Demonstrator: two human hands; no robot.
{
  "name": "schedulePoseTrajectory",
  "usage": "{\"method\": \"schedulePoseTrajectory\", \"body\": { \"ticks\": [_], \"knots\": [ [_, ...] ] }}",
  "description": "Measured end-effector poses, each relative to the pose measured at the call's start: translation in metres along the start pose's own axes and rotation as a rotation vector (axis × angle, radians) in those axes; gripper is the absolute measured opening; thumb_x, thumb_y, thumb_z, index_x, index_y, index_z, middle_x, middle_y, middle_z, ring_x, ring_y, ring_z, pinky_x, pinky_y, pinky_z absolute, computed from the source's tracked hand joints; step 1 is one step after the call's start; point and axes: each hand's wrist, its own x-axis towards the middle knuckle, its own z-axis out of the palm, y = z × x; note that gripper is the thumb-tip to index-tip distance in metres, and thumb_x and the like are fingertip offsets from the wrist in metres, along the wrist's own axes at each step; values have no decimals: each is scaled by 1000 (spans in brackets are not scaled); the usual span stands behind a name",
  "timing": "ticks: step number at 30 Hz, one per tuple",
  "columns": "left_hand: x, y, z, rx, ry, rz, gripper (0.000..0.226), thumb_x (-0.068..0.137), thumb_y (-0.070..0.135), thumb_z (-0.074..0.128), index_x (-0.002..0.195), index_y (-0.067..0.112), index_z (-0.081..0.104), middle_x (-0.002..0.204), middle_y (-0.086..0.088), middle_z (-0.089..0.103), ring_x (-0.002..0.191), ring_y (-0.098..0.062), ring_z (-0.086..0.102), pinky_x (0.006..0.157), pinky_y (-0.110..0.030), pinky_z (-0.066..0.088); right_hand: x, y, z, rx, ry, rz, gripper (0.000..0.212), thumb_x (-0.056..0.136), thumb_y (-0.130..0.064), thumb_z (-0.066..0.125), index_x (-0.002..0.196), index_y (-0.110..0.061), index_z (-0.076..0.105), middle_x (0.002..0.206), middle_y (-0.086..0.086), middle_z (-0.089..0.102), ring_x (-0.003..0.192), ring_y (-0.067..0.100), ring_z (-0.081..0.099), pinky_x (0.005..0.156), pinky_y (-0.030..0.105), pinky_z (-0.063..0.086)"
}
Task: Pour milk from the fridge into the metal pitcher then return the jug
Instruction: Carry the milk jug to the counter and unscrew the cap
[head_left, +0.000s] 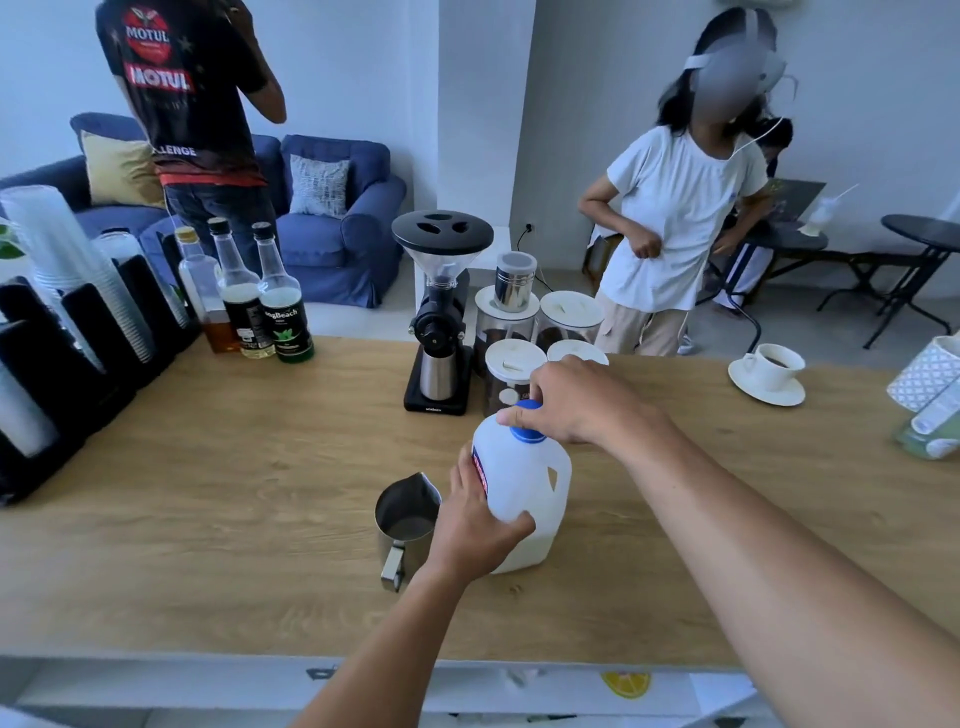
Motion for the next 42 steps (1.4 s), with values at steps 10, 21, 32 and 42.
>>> {"method": "schedulePoseTrajectory", "body": {
  "ticks": [10, 21, 32, 42],
  "knots": [
    [2, 0, 1, -33, -27, -34, 95, 67, 45, 70, 146, 26, 21, 131, 8, 42, 117, -14, 46, 83, -28, 42, -3, 6, -5, 53, -158, -153, 36, 80, -41, 67, 114, -31, 61, 105, -5, 52, 93, 21, 54, 70, 34, 45],
    [-1, 5, 0, -17, -30, -63, 105, 60, 54, 66, 149, 29, 17, 134, 10, 41, 118, -14, 48, 87, -32, 45, -2, 18, -7, 215, -177, -144, 38, 75, -29, 68, 111, -35, 57, 104, -8, 54, 88, 18, 57, 78, 37, 53],
    [-3, 5, -1, -49, -15, -35, 100, 63, 47, 70, 147, 34, 18, 138, 16, 39, 124, -12, 47, 87, -31, 44, -33, 95, 76, 779, 119, 283, 44, 78, -18, 68, 118, -20, 51, 104, -4, 57, 85, 14, 58, 67, 18, 42],
    [1, 5, 4, -35, 6, -30, 102, 64, 42, 72, 150, 31, 19, 139, 16, 38, 119, -10, 46, 91, -34, 44, -103, 111, 207, 749, -120, 408, 74, 85, -17, 66, 146, -34, 27, 120, -8, 59, 100, 12, 59, 80, 27, 47]
  ]
}}
